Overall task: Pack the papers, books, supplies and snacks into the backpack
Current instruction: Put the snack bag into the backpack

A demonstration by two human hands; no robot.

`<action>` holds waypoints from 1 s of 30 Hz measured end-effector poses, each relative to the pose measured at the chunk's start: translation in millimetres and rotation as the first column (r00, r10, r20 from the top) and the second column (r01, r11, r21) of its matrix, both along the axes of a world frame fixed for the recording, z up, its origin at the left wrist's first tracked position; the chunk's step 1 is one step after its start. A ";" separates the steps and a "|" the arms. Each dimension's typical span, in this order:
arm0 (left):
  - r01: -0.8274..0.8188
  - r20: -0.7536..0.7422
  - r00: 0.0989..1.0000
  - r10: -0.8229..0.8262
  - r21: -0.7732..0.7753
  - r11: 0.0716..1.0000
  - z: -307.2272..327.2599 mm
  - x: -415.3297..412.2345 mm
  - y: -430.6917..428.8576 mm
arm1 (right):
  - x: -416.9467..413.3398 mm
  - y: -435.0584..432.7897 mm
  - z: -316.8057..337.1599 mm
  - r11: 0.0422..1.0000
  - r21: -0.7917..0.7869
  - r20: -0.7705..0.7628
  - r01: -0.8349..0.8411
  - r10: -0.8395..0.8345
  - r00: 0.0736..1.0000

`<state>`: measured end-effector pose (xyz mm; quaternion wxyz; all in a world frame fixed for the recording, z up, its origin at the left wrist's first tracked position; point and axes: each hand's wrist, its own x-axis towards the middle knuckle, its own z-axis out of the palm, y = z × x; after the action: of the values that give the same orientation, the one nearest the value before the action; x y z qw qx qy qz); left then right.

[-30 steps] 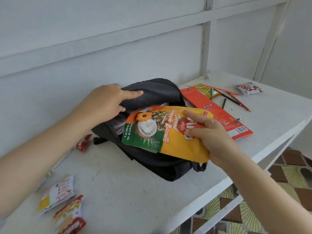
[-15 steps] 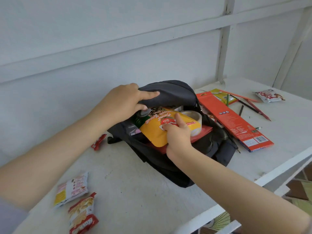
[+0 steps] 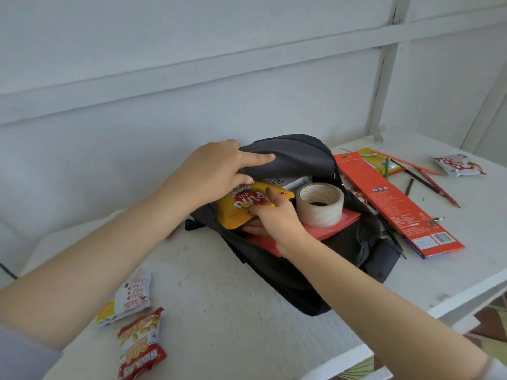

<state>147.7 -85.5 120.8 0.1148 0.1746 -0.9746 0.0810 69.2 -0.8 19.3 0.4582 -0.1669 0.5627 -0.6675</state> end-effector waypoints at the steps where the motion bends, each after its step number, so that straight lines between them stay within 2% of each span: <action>1: 0.001 -0.001 1.000 -0.001 0.008 1.000 -1.1 0.1 -0.3 | 0.5 2.7 -2.4 1.000 0.010 -0.031 -0.008 0.008 0.999; 11: 0.025 -0.027 0.999 -0.025 0.014 1.000 -6.6 0.3 -3.4 | -1.4 -27.4 -1.8 0.991 0.091 -0.163 -0.101 0.115 0.980; 16: 0.028 -0.024 0.999 -0.027 0.042 0.999 -10.6 1.6 -4.0 | 3.2 -34.0 -3.6 0.988 0.068 -0.167 -0.137 0.146 0.975; 19: 0.017 -0.015 1.000 -0.016 0.034 0.999 -11.6 2.3 -4.9 | 1.1 -32.6 -6.5 0.973 0.050 -0.147 -0.226 0.231 0.962; 22: 0.015 -0.029 0.999 -0.015 0.001 1.000 -13.7 3.9 -3.8 | -0.5 -14.7 -3.2 0.938 0.039 -0.165 -0.346 0.347 0.923; 26: 0.047 -0.050 0.998 -0.046 0.021 0.999 -28.1 -1.3 1.4 | -10.8 39.2 -0.2 0.923 0.089 -0.277 -0.373 0.383 0.881; 30: -0.068 0.083 0.994 0.065 0.035 0.997 -48.8 -14.9 5.0 | -32.2 104.3 6.8 0.930 0.117 -0.311 -0.348 0.367 0.877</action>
<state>132.8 -80.5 72.0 0.0685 0.2056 -0.9735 0.0733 37.0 103.5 26.0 0.4781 -0.3631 0.6093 -0.5180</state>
